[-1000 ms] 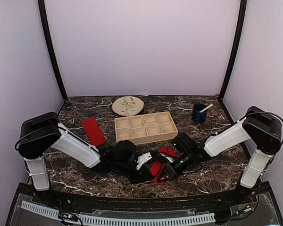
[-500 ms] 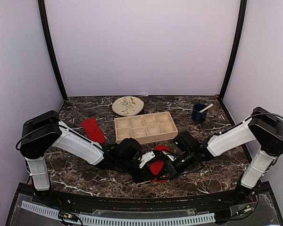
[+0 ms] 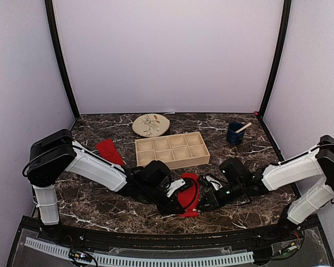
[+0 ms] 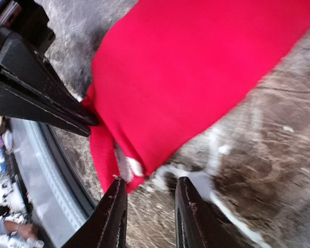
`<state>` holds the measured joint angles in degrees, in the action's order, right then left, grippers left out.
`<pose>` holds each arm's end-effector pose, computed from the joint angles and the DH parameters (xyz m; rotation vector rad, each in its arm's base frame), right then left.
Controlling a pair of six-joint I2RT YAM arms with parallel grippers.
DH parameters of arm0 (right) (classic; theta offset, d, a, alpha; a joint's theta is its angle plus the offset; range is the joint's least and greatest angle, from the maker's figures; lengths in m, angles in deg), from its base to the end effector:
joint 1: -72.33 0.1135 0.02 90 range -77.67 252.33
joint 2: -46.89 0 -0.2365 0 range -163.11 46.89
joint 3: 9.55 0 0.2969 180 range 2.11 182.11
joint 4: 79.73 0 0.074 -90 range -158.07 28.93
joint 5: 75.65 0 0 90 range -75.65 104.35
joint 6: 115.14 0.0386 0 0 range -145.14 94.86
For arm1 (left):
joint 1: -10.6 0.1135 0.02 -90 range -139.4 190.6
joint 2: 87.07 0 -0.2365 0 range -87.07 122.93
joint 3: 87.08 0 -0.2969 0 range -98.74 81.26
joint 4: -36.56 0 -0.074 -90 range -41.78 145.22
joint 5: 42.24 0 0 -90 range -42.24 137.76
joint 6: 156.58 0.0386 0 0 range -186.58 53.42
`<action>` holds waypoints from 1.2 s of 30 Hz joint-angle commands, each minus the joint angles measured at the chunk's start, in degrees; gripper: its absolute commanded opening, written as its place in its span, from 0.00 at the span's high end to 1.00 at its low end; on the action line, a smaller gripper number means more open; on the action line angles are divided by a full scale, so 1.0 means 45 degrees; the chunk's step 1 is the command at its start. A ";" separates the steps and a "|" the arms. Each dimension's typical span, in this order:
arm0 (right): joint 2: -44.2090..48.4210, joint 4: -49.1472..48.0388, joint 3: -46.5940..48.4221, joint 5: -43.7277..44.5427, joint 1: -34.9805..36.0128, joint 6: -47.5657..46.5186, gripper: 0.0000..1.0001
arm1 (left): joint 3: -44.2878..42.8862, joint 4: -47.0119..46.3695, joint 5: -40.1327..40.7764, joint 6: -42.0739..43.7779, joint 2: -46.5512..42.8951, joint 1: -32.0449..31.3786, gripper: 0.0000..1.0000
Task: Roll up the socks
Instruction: Roll the sock at the center of the board.
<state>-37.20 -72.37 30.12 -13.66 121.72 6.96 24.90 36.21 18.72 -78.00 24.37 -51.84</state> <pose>0.1650 0.2202 0.0560 -0.6421 2.6575 1.1307 0.1688 -0.3640 0.0560 1.3426 2.1550 -1.1804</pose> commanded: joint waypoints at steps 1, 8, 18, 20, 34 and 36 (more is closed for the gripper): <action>0.1200 -0.0431 -0.0561 0.1732 -0.0066 0.0015 0.70 | -0.0136 0.1499 -0.1033 -0.0721 0.0482 0.0352 1.00; 0.2486 0.0009 -0.0911 0.4505 0.1121 -0.0835 0.70 | -0.0630 0.2306 -0.1679 -0.1154 0.0839 0.0924 1.00; 0.2284 0.0720 -0.0217 0.8676 0.4272 -0.2507 0.69 | -0.1197 0.3332 -0.2090 -0.1361 0.1309 0.1400 1.00; 0.2159 0.0863 0.0017 0.9467 0.4849 -0.2947 0.69 | -0.1250 0.3507 -0.2132 -0.1333 0.1339 0.1477 1.00; -0.0196 0.1851 0.2058 1.1030 0.6837 -0.4883 0.65 | -0.1607 0.4249 -0.2635 -0.0913 0.1623 0.1801 1.00; -0.0425 0.1878 0.2231 1.1025 0.6838 -0.5021 0.63 | -0.1597 0.4298 -0.2715 -0.0861 0.1629 0.1819 1.00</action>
<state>-37.66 -64.54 37.88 33.99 151.79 -13.06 17.21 49.19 4.14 -83.40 29.57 -44.34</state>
